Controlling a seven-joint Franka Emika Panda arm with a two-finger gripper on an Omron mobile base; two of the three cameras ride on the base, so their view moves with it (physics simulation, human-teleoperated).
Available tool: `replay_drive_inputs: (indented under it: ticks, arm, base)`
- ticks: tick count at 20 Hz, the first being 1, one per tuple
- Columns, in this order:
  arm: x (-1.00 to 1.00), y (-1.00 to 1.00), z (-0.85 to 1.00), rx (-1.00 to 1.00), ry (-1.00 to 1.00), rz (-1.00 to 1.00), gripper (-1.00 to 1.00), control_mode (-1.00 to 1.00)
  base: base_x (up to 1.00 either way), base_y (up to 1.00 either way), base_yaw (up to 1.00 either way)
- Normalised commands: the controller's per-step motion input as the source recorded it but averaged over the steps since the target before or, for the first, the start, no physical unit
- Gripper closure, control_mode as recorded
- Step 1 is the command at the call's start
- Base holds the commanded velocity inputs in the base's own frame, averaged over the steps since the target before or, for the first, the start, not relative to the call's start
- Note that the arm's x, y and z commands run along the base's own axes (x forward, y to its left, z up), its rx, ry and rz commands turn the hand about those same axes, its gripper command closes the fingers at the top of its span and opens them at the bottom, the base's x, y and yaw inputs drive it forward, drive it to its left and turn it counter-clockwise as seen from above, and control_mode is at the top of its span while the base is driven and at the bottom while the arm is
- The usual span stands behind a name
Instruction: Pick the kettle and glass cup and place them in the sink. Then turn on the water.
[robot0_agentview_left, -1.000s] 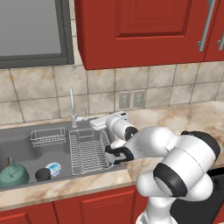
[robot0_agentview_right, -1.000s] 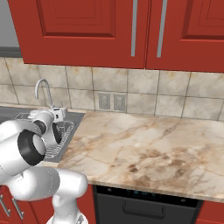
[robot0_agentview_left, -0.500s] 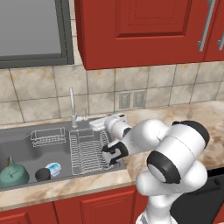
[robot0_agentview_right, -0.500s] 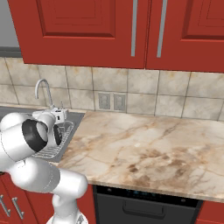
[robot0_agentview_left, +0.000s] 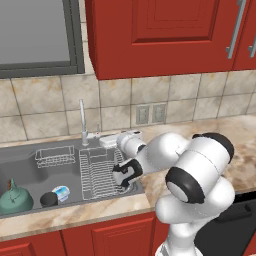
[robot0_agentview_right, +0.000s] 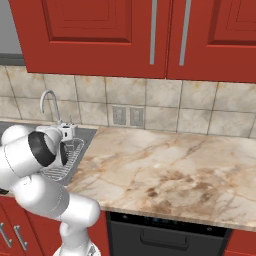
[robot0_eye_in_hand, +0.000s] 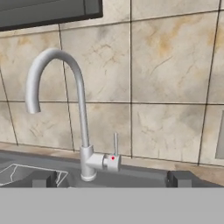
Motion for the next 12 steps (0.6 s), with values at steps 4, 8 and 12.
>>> replay_drive_inputs:
  ticks: [4,8,12]
  arm:
    - [0.04,0.0,-0.16,0.04,0.0,0.0,-1.0,-1.0]
    - [0.06,0.01,-0.15,0.03,0.0,0.0,-1.0,-1.0]
    - [0.02,0.0,-0.18,0.03,-0.01,0.0,-1.0,-1.0]
  base:
    - [0.0,0.0,0.0]
    - [0.0,0.0,0.0]
    - [0.0,0.0,0.0]
